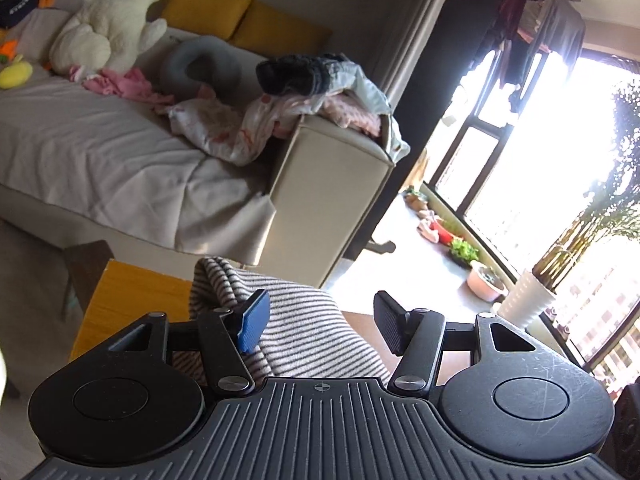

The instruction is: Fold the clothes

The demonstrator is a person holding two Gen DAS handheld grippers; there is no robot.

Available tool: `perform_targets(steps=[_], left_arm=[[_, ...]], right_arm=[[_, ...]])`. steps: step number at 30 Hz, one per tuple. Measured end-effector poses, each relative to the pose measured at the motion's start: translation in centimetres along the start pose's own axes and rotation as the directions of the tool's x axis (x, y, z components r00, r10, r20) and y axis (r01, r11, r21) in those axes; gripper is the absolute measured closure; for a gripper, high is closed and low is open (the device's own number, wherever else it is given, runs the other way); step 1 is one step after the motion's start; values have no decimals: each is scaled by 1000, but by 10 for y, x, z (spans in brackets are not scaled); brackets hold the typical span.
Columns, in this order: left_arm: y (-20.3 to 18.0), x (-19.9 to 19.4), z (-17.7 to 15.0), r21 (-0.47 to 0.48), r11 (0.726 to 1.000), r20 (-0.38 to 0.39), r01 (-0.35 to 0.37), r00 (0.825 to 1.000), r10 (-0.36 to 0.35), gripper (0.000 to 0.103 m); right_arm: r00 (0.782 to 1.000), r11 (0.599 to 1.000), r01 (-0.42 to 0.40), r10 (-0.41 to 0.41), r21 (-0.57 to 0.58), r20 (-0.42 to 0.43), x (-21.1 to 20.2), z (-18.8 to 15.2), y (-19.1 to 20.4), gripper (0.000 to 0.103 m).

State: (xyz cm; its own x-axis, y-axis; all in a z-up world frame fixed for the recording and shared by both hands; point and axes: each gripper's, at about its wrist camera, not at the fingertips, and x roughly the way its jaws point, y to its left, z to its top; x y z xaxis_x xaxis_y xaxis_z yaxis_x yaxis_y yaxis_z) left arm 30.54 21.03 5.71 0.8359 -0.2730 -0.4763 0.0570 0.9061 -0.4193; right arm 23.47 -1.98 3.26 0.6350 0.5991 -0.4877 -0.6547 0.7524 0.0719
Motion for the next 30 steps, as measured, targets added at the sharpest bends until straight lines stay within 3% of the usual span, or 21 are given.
perform_targets(steps=[4,10,15,20,25,28,30], left_arm=[[21,19,-16,-41,999,-60,-15,998,13,46],[46,24,-19,-118,993,-67,21,997,-29,56],[49,26,-26,-115,993,-46,20,999,-25,60],[35,11,-28,-76,997,-1,-18,1000,18,60],[6,-30,-35,-28,995,71,-93,993,95,47],[-14,-60,-52,-22,992,90,-124,988,125,41],[-31,-79,-71,-8,988,90,-157,984,157,30]], right_arm=[[999,995,-12,16,97,-35,5,-8,-16,32],[998,992,-18,25,125,-52,27,-2,-20,38],[997,985,-24,36,170,-66,43,1,-26,34],[997,963,-28,45,267,-58,26,-4,-38,24],[999,970,39,-32,242,-30,-10,-15,-38,0],[998,961,66,-62,269,-23,-30,-25,-41,0],[997,954,83,-79,287,-23,-43,-32,-42,0]])
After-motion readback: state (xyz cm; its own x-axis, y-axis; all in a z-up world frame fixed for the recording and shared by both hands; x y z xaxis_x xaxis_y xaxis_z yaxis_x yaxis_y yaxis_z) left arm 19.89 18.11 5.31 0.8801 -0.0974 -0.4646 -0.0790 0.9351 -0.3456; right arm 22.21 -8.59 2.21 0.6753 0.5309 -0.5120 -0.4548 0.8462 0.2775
